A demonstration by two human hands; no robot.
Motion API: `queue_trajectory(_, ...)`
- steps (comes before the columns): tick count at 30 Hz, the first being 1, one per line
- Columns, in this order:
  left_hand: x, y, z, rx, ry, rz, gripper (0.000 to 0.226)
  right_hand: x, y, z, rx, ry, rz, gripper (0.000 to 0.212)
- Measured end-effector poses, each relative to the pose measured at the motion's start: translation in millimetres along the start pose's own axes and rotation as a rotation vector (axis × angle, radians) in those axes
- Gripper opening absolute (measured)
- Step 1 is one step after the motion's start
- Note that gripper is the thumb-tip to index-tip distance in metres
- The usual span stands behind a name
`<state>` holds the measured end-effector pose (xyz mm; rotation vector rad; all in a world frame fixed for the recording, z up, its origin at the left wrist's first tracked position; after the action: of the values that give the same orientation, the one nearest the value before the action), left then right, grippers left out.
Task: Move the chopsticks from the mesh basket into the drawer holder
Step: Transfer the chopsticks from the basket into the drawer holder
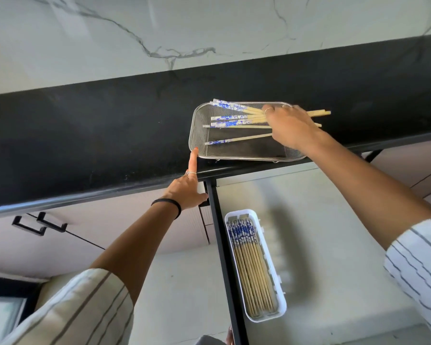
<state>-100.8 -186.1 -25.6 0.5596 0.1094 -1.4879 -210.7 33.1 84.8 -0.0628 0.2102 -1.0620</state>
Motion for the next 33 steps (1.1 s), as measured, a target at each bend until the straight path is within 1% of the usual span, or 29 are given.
queue_trajectory(2, 0, 0, 0, -0.006, 0.001, -0.009, 0.121, -1, 19, 6, 0.023, -0.107, -0.041, 0.030)
queue_trajectory(3, 0, 1, 1, -0.011, 0.001, -0.019, 0.120, 0, 30, 6, 0.059, -0.189, -0.068, 0.023)
queue_trajectory(4, -1, 2, 1, -0.011, 0.001, -0.030, 0.120, 3, 42, 5, 0.121, -0.297, -0.095, 0.015)
queue_trajectory(5, -1, 2, 1, -0.007, 0.003, -0.039, 0.120, 8, 57, 1, 0.193, -0.433, -0.112, 0.012)
queue_trajectory(7, -2, 4, 2, -0.003, 0.007, -0.045, 0.120, 20, 88, -9, 0.338, -0.693, -0.092, 0.017)
queue_trajectory(8, -2, 4, 2, -0.003, 0.007, -0.046, 0.119, 28, 104, -15, 0.418, -0.778, -0.068, 0.019)
queue_trajectory(10, -3, 4, 4, 0.005, 0.015, -0.048, 0.119, 43, 137, -32, 0.593, -0.862, -0.041, 0.022)
queue_trajectory(12, -3, 3, 4, 0.012, 0.035, -0.050, 0.120, 56, 169, -55, 0.737, -0.970, -0.087, 0.019)
queue_trajectory(14, -3, 2, 4, 0.019, 0.045, -0.043, 0.121, 66, 195, -82, 0.825, -1.084, -0.191, 0.018)
queue_trajectory(16, -2, 1, 3, 0.017, 0.040, -0.035, 0.122, 73, 214, -110, 0.854, -1.126, -0.306, 0.019)
queue_trajectory(20, -1, 0, 1, 0.014, 0.032, -0.026, 0.124, 89, 232, -154, 0.883, -1.130, -0.504, 0.016)
queue_trajectory(22, -2, 1, 0, 0.019, 0.028, -0.020, 0.125, 99, 235, -168, 0.878, -1.200, -0.608, 0.013)
queue_trajectory(23, -2, 1, 0, 0.020, 0.025, -0.017, 0.124, 103, 236, -174, 0.877, -1.236, -0.662, 0.013)
queue_trajectory(27, -7, 4, 1, 0.018, 0.016, -0.023, 0.123, 118, 233, -194, 0.857, -1.358, -0.878, 0.029)
queue_trajectory(29, -9, 5, 3, 0.026, 0.015, -0.016, 0.122, 122, 230, -201, 0.835, -1.359, -0.941, 0.033)
queue_trajectory(33, -11, 8, 4, 0.031, 0.008, -0.006, 0.121, 127, 223, -209, 0.810, -1.322, -0.978, 0.038)
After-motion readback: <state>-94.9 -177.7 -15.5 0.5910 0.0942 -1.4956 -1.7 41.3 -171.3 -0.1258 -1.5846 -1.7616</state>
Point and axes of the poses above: each hand's wrist, its own y-axis away from the middle knuckle, its own z-axis out of the back of the hand, x = y × z, the point moved 4 cm from there along -y, towards the middle knuckle, and after that the axes turned 4 degrees about x, right-handed, at the moved point
